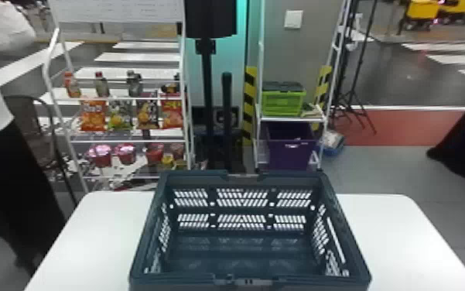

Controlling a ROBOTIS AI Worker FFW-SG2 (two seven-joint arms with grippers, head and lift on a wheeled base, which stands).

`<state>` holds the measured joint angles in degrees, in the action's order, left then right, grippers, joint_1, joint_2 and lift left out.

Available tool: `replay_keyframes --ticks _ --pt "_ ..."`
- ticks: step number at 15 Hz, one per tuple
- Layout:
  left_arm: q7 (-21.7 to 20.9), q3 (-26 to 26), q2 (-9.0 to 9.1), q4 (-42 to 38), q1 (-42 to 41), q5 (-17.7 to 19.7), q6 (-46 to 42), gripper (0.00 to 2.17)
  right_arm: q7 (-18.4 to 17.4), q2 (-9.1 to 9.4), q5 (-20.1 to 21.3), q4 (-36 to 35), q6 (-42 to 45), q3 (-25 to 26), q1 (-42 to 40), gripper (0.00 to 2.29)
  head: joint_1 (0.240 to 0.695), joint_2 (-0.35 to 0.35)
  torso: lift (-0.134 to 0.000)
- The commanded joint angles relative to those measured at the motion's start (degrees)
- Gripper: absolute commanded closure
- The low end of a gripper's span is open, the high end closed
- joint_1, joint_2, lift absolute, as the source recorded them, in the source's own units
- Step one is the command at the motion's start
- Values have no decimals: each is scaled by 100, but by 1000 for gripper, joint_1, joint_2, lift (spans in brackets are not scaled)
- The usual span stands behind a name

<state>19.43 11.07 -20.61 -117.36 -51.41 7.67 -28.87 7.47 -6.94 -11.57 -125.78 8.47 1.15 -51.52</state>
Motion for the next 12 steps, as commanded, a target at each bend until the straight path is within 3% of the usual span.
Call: replay_keyframes --ticks 1,9,12 --pt "0 0 -5 -6 0 6 18 154 0 0 5 -26 0 8 -7 2280 499 0 0" --pt "0 0 -14 20 17 6 18 154 0 0 5 -114 -53 25 11 2280 499 0 0" --pt "0 0 -14 46 44 15 18 154 0 0 5 -448 -545 25 160 2283 499 0 0"
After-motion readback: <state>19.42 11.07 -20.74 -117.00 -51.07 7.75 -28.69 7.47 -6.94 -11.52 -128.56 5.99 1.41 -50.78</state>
